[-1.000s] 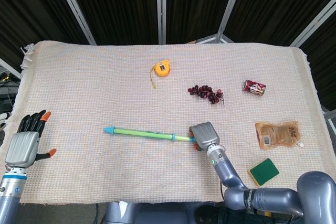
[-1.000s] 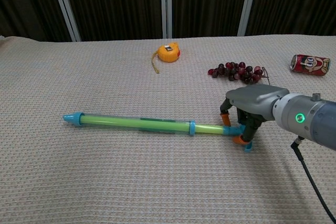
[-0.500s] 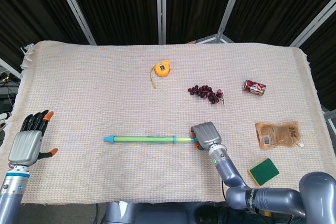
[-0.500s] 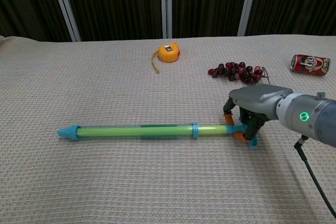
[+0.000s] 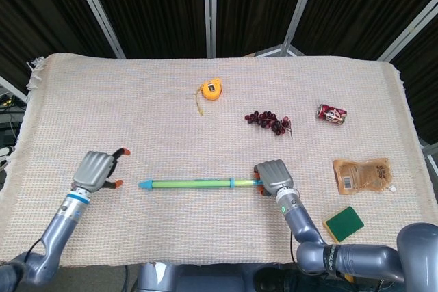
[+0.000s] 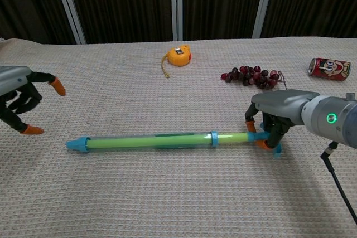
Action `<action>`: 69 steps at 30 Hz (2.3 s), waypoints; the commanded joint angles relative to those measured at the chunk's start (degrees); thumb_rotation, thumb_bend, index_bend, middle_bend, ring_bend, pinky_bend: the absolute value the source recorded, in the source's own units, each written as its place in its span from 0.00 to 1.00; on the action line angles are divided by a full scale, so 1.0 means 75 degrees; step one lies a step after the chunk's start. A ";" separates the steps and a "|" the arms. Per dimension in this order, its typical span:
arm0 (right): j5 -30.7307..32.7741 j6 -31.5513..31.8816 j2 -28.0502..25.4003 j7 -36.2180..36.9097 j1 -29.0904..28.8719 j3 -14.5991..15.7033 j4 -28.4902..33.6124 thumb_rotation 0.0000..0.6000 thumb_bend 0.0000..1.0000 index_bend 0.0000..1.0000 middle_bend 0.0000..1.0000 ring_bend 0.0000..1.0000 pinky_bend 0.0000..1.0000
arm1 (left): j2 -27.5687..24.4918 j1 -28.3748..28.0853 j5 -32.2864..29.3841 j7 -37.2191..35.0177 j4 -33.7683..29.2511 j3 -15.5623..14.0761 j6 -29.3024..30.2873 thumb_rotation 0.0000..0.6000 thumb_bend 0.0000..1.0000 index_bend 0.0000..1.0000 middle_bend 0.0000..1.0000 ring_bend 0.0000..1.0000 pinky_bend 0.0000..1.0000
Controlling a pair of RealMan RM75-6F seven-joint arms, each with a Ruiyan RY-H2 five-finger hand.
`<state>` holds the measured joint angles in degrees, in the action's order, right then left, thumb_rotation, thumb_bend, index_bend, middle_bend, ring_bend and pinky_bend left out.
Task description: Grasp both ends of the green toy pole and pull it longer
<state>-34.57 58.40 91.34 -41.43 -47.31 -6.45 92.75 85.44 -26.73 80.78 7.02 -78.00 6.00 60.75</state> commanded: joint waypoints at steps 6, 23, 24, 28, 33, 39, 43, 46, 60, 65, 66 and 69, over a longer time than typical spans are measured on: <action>0.0240 0.0022 -0.0056 -0.0015 -0.0045 -0.0029 0.0040 1.00 0.51 0.68 1.00 1.00 1.00 | 0.0494 -0.0385 -0.0427 -0.0130 -0.0107 0.0049 -0.0694 1.00 0.09 0.38 0.95 0.87 1.00; 0.0364 0.0291 -0.0049 -0.0149 -0.0124 -0.0019 0.0237 1.00 0.51 0.68 1.00 1.00 1.00 | 0.0450 -0.0589 -0.1198 -0.0153 -0.0850 0.0071 -0.1242 1.00 0.18 0.40 0.95 0.87 1.00; 0.0373 0.0305 -0.0047 -0.0157 -0.0127 -0.0016 0.0245 1.00 0.51 0.68 1.00 1.00 1.00 | 0.0499 -0.0622 -0.1279 -0.0184 -0.0831 0.0083 -0.1315 1.00 0.18 0.40 0.95 0.87 1.00; 0.0407 0.0336 -0.0038 -0.0190 -0.0136 0.0012 0.0253 1.00 0.51 0.68 1.00 1.00 1.00 | 0.0673 -0.0716 -0.1493 -0.0136 -0.0708 0.0096 -0.1448 1.00 0.20 0.42 0.95 0.87 1.00; 0.0429 0.0386 -0.0040 -0.0222 -0.0145 0.0026 0.0282 1.00 0.51 0.68 1.00 1.00 1.00 | 0.0809 -0.0825 -0.1678 -0.0183 -0.0603 0.0163 -0.1560 1.00 0.21 0.43 0.95 0.87 1.00; 0.0443 0.0524 -0.0071 -0.0293 -0.0156 0.0028 0.0407 1.00 0.52 0.68 1.00 1.00 1.00 | 0.1025 -0.1019 -0.2040 0.0081 -0.0420 0.0222 -0.1694 1.00 0.24 0.45 0.95 0.87 1.00; 0.0463 0.0562 -0.0086 -0.0314 -0.0159 0.0026 0.0444 1.00 0.52 0.68 1.00 1.00 1.00 | 0.1078 -0.1055 -0.2130 0.0131 -0.0392 0.0206 -0.1702 1.00 0.24 0.46 0.95 0.87 1.00; 0.0475 0.0590 -0.0101 -0.0332 -0.0164 0.0023 0.0466 1.00 0.52 0.68 1.00 1.00 1.00 | 0.1130 -0.1078 -0.2199 0.0115 -0.0353 0.0191 -0.1726 1.00 0.27 0.49 0.95 0.87 1.00; 0.0435 0.0676 -0.0187 -0.0328 -0.0147 0.0024 0.0561 1.00 0.52 0.69 1.00 1.00 1.00 | 0.1132 -0.1075 -0.2192 0.0064 -0.0265 0.0167 -0.1479 1.00 0.48 0.71 0.95 0.87 1.00; 0.0413 0.0690 -0.0252 -0.0294 -0.0126 0.0017 0.0590 1.00 0.52 0.69 1.00 1.00 1.00 | 0.1040 -0.1071 -0.2181 0.0062 -0.0347 0.0180 -0.1407 1.00 0.49 0.75 0.95 0.87 1.00; 0.0405 0.0694 -0.0270 -0.0286 -0.0116 0.0024 0.0600 1.00 0.52 0.69 1.00 1.00 1.00 | 0.1021 -0.1072 -0.2189 0.0080 -0.0365 0.0176 -0.1395 1.00 0.49 0.76 0.95 0.87 1.00; 0.0372 0.0696 -0.0308 -0.0262 -0.0093 0.0043 0.0609 1.00 0.52 0.69 1.00 1.00 1.00 | 0.0994 -0.1078 -0.2219 0.0145 -0.0389 0.0164 -0.1366 1.00 0.49 0.77 0.95 0.87 1.00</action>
<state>-31.74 63.61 89.07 -43.43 -48.04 -6.15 97.30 92.95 -34.80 64.21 8.02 -80.87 7.26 50.44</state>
